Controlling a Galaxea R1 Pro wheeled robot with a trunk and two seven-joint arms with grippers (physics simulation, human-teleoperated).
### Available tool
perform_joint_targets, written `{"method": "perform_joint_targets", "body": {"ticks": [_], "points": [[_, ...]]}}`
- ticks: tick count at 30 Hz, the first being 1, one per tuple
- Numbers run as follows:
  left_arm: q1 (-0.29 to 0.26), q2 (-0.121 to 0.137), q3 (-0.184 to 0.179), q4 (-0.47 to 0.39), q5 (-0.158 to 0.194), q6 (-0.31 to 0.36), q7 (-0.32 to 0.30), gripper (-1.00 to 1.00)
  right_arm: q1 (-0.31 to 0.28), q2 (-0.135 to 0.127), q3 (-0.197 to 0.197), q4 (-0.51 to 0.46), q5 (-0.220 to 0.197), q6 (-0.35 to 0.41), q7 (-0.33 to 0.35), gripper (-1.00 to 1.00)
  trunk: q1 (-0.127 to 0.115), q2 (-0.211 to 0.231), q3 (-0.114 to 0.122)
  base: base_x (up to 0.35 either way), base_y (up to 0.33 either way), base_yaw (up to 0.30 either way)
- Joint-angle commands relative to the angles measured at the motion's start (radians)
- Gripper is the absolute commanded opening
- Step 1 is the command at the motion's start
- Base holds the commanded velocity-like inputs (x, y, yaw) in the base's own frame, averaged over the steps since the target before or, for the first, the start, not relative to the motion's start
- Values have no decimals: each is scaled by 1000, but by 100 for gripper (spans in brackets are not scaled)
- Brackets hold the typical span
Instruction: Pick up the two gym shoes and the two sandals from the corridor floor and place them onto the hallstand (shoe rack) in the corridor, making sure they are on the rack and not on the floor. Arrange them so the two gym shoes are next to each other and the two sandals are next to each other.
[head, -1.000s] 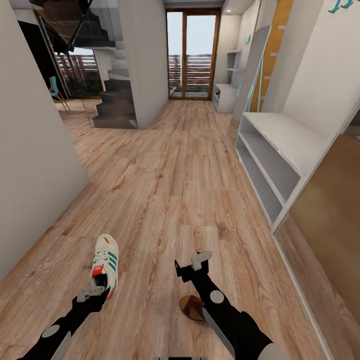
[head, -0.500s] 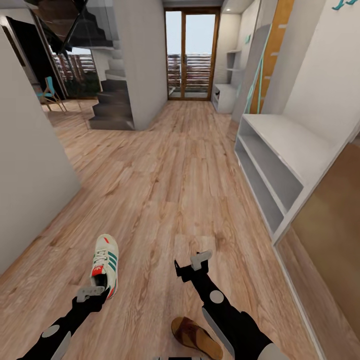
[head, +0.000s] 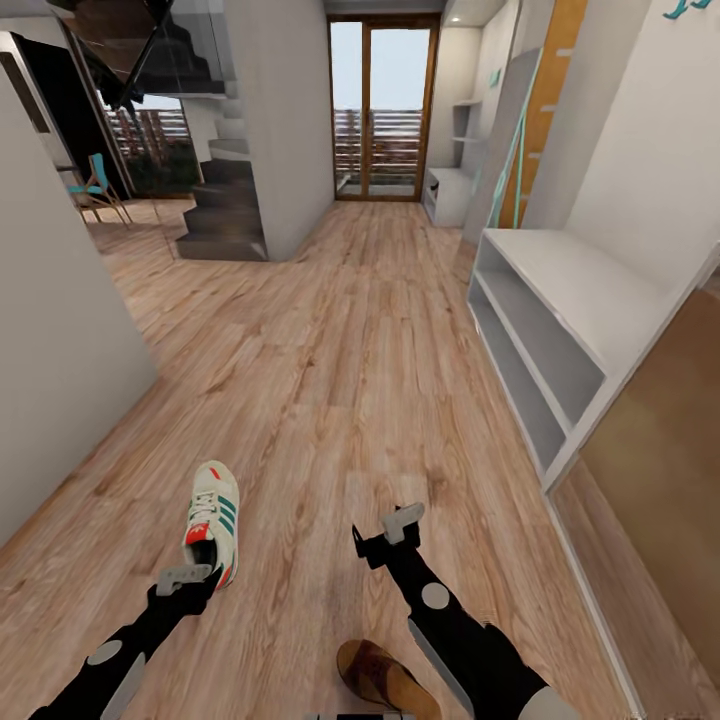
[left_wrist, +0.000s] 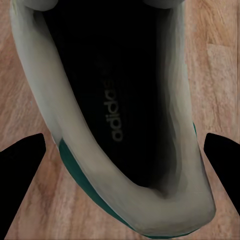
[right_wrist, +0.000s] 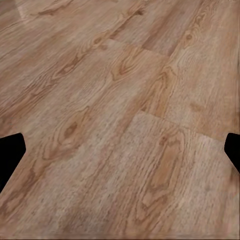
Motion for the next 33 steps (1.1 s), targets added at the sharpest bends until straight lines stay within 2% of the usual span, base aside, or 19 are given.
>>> {"method": "perform_joint_targets", "body": {"ticks": [1,4,8,12,13,15,16,20,23,24,27,28,29,30,31,32,33], "points": [[-2,0,3,-18,9,6,-9,-100,-1,-5,5,12,12,8,-4,100,0,0,-1,-207,0,0],[-3,0,3,-66,8,34,-8,-100,-1,-11,5,49,49,27,14,100,0,0,-1,-257,0,0],[-3,0,3,-157,7,128,-8,-100,-1,-25,5,96,78,39,64,100,0,0,-1,-316,0,0],[-4,0,2,-203,6,165,-9,-100,0,-63,5,109,81,41,88,100,0,0,-1,-281,0,0],[-5,0,2,-220,4,173,-9,-100,5,-82,5,122,80,40,121,100,0,0,-1,-112,0,0],[-5,1,2,-228,2,176,-10,-100,9,-91,5,138,80,39,152,100,0,0,-1,-80,0,0],[-6,2,1,-237,1,183,-10,-100,12,-100,4,167,80,38,202,100,0,0,-1,-37,0,0],[-6,1,-10,-244,-3,233,-26,-100,15,-108,2,199,81,38,259,100,0,0,-1,-16,0,0],[-9,3,-64,-253,-11,309,-50,-100,16,-110,1,211,81,38,280,100,0,0,-1,-2,0,0],[-11,4,-71,-275,-11,324,-52,-100,16,-109,1,225,81,39,281,100,0,0,-1,0,0,0],[-12,3,-73,-284,-11,335,-53,-100,16,-108,0,234,81,38,281,100,0,0,-1,0,0,0],[-29,3,-74,-290,-11,369,-53,-100,16,-106,-6,239,79,40,279,100,3,-7,-4,0,0,0],[-33,4,-74,-290,-11,376,-54,-100,16,-106,-9,239,79,40,279,100,7,-14,-7,0,0,0],[-40,4,-74,-291,-11,389,-54,-100,16,-106,-17,240,79,41,278,100,11,-21,-10,0,0,0],[-70,7,-75,-292,-11,414,-54,-100,16,-106,-100,239,79,42,278,100,15,-28,-14,0,0,0],[-80,8,-75,-292,-11,417,-54,-100,16,-105,-129,239,79,43,278,100,19,-35,-18,0,0,0],[-85,9,-75,-292,-11,419,-54,-100,16,-105,-140,239,80,43,278,100,23,-42,-23,0,0,0]]}}
